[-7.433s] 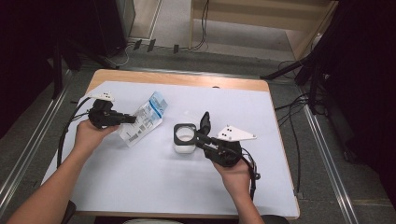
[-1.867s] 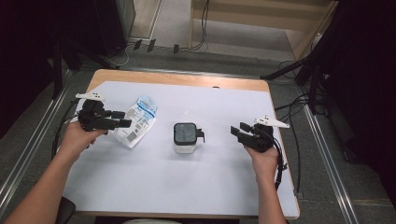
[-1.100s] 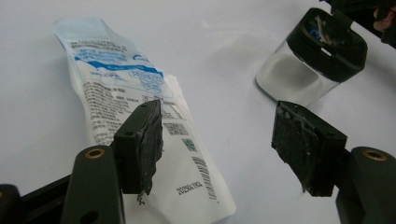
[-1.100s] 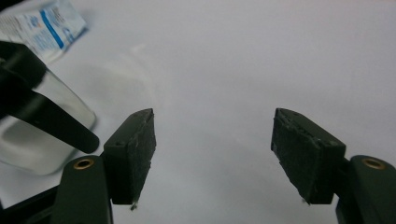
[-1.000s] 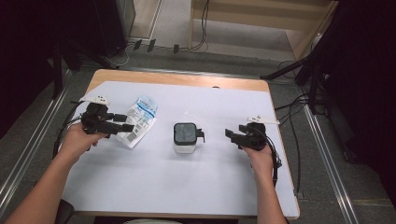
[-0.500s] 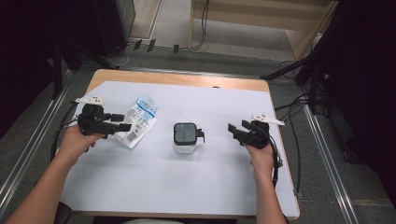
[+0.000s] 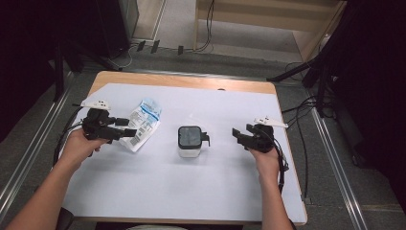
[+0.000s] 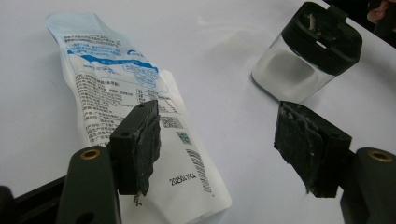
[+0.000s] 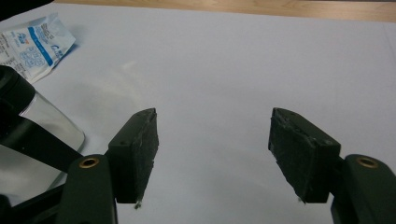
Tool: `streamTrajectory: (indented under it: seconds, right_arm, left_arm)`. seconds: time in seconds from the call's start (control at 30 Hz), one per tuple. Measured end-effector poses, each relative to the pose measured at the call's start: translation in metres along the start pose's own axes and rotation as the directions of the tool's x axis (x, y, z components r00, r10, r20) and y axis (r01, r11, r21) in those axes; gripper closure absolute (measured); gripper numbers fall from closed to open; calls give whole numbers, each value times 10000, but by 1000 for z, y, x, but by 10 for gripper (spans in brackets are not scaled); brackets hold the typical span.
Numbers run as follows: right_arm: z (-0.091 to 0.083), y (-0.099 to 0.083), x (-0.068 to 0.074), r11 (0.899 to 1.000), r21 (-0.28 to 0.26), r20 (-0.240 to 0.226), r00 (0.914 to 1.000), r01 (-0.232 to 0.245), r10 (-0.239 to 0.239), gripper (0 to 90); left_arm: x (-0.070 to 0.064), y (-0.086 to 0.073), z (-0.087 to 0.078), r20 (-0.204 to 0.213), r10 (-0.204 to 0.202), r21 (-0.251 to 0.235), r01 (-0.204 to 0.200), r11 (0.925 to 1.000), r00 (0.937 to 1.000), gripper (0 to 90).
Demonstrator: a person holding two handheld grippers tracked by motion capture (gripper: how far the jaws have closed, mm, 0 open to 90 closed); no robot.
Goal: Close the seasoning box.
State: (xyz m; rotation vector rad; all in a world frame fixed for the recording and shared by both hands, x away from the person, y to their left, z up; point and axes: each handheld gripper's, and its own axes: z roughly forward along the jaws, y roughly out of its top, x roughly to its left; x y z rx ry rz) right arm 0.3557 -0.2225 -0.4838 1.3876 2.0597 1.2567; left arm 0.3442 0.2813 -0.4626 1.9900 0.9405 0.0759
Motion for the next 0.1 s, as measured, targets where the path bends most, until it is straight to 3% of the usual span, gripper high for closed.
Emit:
streamTrajectory:
  seconds: [0.1]
  right_arm:
    - [0,0,0,10000,39,-44,10000,-6,6,340]
  left_arm:
    - [0,0,1,46,-20,-15,20,10000,10000,323]
